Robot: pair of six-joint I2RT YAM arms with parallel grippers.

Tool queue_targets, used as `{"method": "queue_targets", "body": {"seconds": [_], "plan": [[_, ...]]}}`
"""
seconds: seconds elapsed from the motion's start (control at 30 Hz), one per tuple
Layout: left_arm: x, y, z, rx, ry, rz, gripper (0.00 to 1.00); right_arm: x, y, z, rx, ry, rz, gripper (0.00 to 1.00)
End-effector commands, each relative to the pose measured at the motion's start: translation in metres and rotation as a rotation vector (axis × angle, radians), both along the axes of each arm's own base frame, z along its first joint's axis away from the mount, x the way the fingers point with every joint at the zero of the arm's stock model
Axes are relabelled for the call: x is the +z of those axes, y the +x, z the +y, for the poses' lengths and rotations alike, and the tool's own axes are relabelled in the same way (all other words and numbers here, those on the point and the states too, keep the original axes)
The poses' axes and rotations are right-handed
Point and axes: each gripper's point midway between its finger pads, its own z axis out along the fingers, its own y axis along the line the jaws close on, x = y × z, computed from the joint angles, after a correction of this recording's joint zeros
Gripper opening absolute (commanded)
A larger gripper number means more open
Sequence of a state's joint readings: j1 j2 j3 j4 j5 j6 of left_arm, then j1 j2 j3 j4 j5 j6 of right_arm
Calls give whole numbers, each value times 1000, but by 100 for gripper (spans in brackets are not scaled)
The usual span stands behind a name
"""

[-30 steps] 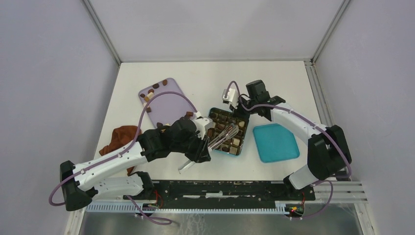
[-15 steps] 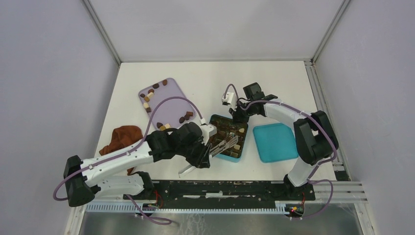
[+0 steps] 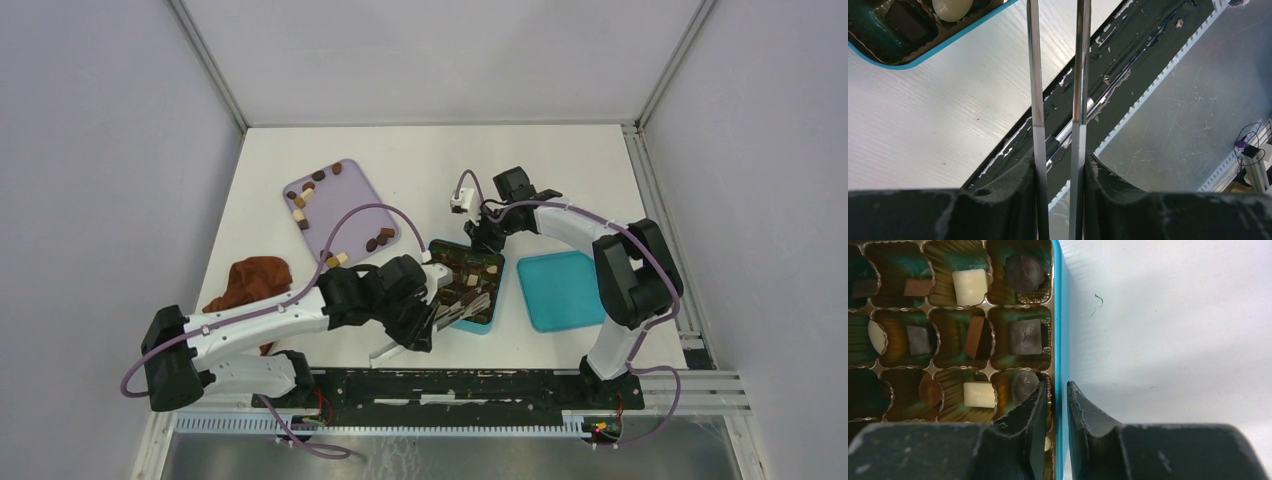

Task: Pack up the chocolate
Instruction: Place the fake chocolate in the packing box.

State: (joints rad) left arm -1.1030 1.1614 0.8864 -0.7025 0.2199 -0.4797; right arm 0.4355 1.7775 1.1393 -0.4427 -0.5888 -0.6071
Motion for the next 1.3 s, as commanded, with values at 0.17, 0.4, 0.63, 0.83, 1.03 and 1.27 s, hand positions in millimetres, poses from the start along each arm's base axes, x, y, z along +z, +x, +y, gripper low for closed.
{"method": "queue_targets", "body": {"seconds": [0.17,0.4,0.63,0.83,1.03,1.27], "plan": [[1,-4,-13,-48,-29,8,5,21,11,11,27,59,-42,32],[0,-8,-16,-66,-37,26,9,22,12,11,28,57,-46,48],[-4,-10,-17,-73,-21,32,22,23,13,8,25,56,-51,56],[-1,-5,-16,-58,-13,7,31,24,13,8,25,57,-54,61],[1,-2,-17,-51,-15,-6,38,25,13,7,24,58,-57,63],[4,-2,-17,-51,-24,-14,41,26,13,7,25,60,-60,65]]}}
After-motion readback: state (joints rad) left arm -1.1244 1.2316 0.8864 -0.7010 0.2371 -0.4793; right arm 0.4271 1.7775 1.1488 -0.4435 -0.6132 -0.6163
